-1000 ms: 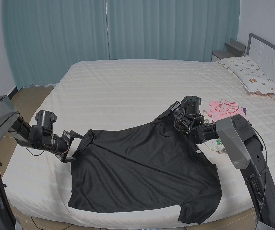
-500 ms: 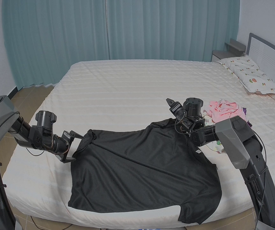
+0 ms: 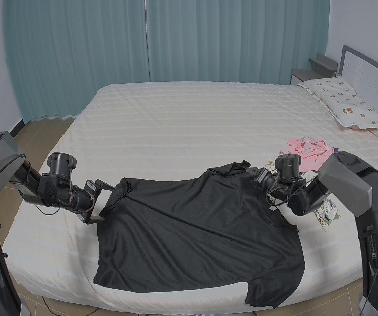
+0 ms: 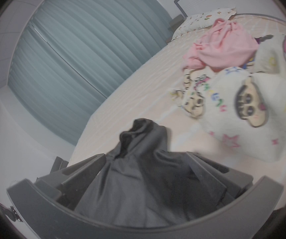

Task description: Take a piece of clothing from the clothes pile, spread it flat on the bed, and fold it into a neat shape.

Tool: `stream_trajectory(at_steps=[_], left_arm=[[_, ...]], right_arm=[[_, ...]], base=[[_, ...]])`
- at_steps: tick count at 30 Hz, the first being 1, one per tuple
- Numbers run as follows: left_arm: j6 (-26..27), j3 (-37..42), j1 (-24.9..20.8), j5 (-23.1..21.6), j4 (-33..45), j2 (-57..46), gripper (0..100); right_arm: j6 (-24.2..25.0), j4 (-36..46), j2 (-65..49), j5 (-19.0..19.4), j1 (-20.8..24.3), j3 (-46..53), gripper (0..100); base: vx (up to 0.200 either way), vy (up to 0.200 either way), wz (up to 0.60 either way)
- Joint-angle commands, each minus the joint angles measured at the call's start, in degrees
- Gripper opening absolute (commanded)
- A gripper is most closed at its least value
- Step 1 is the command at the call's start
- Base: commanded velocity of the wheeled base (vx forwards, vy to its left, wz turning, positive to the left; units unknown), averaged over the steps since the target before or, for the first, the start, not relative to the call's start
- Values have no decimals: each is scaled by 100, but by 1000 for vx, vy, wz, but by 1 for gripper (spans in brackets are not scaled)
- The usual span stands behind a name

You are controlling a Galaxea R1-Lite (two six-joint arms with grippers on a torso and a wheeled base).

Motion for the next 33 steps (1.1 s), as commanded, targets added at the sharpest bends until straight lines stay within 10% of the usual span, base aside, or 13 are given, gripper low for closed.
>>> stream_trajectory(at_steps=[1,16,25,33], left_arm=[[-9,364,4,-28,-172,-205,100],[730,1182,-101,34,-128,-917,100],[1872,2316,-154,640,-225,-917,100],[1758,2570,-506,921,-269,-864,100]], right_arm=[[-181,-618,-946,273,-433,1480,100],[179,-2138,-1992,422,-425,4266,100],[240,-3281,-1887,493,-328,5733,100],[320,-3334,-1746,721,-275,6041,100]], base=[[0,0,0],[-200,0,0],[0,0,0],[0,0,0]])
